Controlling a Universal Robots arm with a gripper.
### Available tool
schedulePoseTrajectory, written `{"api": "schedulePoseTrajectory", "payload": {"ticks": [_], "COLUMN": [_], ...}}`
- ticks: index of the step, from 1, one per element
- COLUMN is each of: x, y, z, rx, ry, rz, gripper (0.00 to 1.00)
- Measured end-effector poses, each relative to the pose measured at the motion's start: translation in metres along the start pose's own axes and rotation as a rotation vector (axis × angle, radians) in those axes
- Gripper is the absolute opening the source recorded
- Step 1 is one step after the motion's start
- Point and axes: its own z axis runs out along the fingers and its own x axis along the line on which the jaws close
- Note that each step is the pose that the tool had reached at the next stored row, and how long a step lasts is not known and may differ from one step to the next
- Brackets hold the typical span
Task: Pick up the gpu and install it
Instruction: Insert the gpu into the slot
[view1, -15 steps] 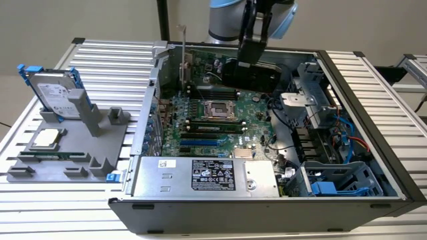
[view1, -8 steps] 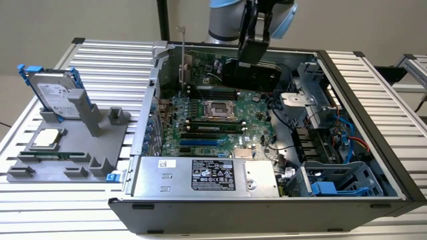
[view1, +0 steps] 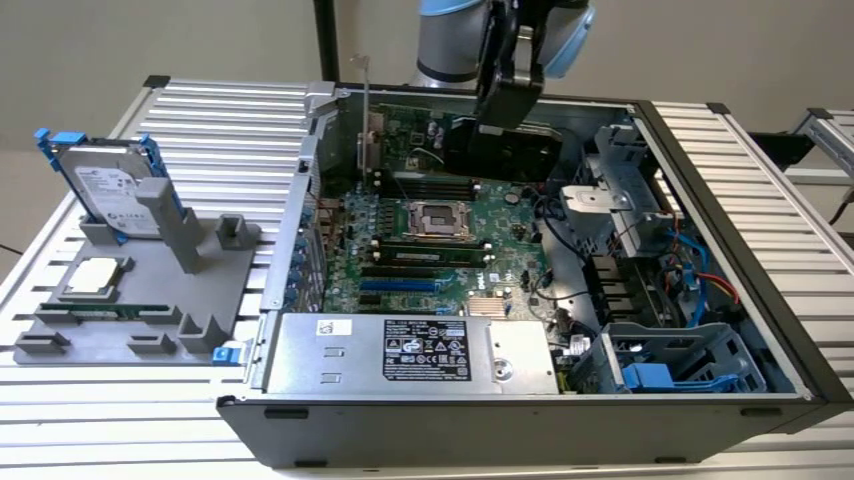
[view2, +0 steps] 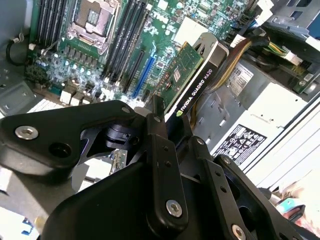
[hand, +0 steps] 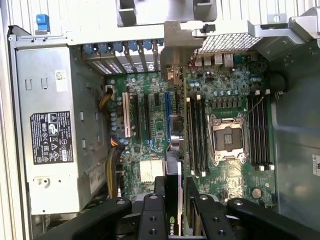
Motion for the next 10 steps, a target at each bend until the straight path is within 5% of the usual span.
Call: {"api": "schedulePoseTrajectory", "payload": {"ticks": [10], "x": [0.0000], "y": [0.0000], "z": [0.0020], "rx": [0.0113], "ry": [0.0007], "rz": [-0.036], "gripper": [0.00]}}
